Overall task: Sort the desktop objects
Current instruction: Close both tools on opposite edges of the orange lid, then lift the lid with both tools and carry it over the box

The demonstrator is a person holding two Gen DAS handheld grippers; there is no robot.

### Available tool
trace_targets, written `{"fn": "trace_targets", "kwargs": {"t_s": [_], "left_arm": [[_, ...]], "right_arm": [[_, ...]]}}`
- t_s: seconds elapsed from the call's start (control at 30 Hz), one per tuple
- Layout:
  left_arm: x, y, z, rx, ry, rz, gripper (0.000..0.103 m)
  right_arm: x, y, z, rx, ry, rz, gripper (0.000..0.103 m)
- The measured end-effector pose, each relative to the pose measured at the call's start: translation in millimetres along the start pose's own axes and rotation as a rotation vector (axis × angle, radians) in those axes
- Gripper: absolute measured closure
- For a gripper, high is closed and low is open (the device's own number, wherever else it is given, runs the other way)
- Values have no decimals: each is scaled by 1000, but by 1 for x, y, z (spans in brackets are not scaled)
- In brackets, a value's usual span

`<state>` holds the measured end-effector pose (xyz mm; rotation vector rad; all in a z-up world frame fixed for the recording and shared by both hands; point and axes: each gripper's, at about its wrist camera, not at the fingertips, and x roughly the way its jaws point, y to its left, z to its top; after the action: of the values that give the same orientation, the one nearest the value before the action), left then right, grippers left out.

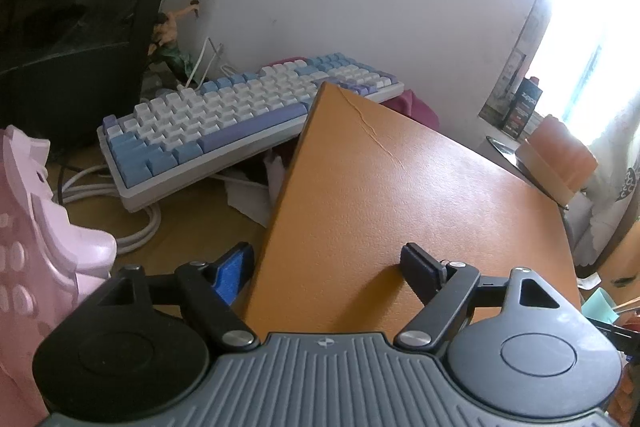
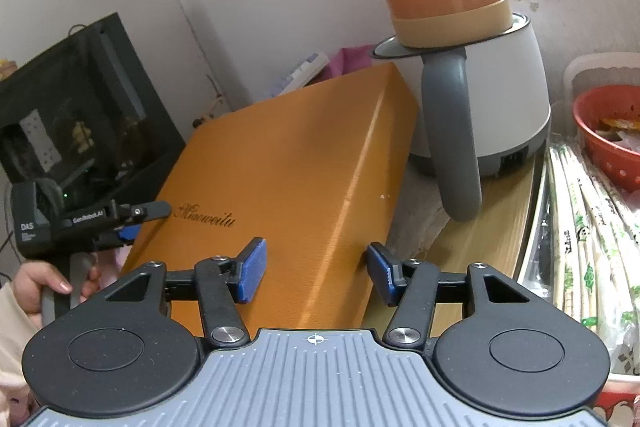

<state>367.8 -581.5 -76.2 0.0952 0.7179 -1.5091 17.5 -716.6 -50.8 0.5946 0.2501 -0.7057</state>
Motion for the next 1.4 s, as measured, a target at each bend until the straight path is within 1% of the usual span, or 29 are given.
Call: {"fn": "trace_targets", "kwargs": {"t_s": [0.2,0.37,0.4,0.63,0.83,0.97,1.0,1.13,1.27,1.33,1.4], "left_arm": [[-11,-11,-5,0,-10,-3,23],[-28,-24,-4,0,-38,14,23],[-34,-28,-2,0,-51,19,24],[-74,-56,3,14,-126,66,24],[-121,-88,3,48,-184,135,24],[-166,-107,0,61,-244,193,24],[-178,-111,-2,63,-261,208,27],[-235,-123,-11,64,-329,283,27],[-300,-140,-28,57,-406,383,26],[-336,-151,-39,69,-457,429,26],[-370,-162,-50,58,-500,476,26]], "right_arm": [[-9,-5,7,-23,-25,9,45],[-22,-7,16,-24,-59,31,45],[-25,-7,17,-23,-66,38,45],[-52,-3,24,-33,-106,103,45],[-79,6,32,-48,-140,179,45],[-98,19,38,-73,-160,250,46],[-102,25,40,-82,-163,272,46],[-116,49,42,-123,-165,367,46],[-128,80,42,-164,-157,483,46],[-135,99,42,-185,-153,549,46],[-141,117,42,-215,-147,610,46]]}}
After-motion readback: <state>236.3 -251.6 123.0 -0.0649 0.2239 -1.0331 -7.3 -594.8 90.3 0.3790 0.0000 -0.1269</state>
